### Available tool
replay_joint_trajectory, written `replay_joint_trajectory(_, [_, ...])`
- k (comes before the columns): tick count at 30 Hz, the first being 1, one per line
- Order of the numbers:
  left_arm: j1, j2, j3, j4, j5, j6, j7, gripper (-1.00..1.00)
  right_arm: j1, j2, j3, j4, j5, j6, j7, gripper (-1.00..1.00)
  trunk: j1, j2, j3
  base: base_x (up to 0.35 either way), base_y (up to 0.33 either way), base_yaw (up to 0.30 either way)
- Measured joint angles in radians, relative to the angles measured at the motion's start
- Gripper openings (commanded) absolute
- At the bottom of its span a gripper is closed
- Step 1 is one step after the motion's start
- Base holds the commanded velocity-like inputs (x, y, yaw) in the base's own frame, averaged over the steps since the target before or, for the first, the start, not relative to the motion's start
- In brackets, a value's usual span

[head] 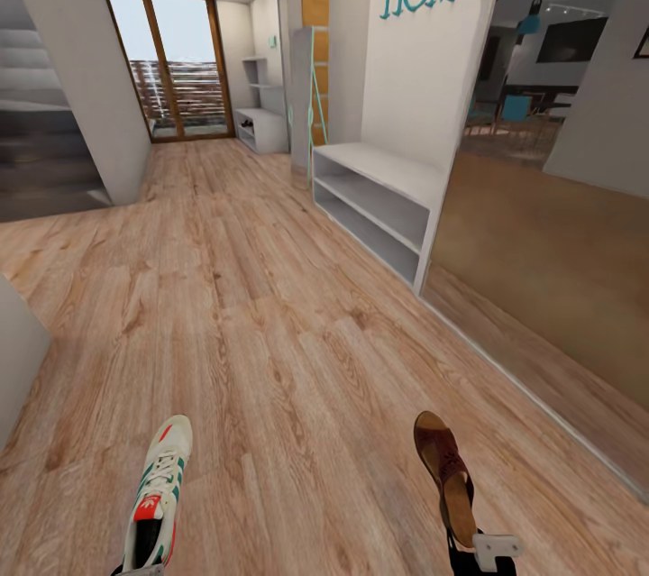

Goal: Pick up the two gym shoes and the two sandals from the corridor floor and place them onto the hallstand (shoe rack) in the corridor, making sure they are on the rack and not on the floor. Arrange them so the two gym shoes are next to each other and the two sandals are next to each other.

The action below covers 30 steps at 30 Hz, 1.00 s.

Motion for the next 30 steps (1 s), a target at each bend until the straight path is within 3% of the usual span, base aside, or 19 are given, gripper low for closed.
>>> replay_joint_trajectory(9, [0.000, 0.000, 0.001, 0.000, 0.002, 0.000, 0.000, -1.00, 0.000, 0.005, -0.001, -0.004, -0.002, 0.000, -0.001, -1.00, -0.034, 0.063, 0.029, 0.000, 0.000, 0.043])
replay_joint_trajectory(30, [0.001, 0.000, -0.001, 0.001, -0.002, 0.000, 0.000, -1.00, 0.000, 0.008, -0.004, -0.002, -0.002, 0.000, -0.002, -1.00, -0.115, 0.210, 0.094, 0.000, 0.000, 0.267])
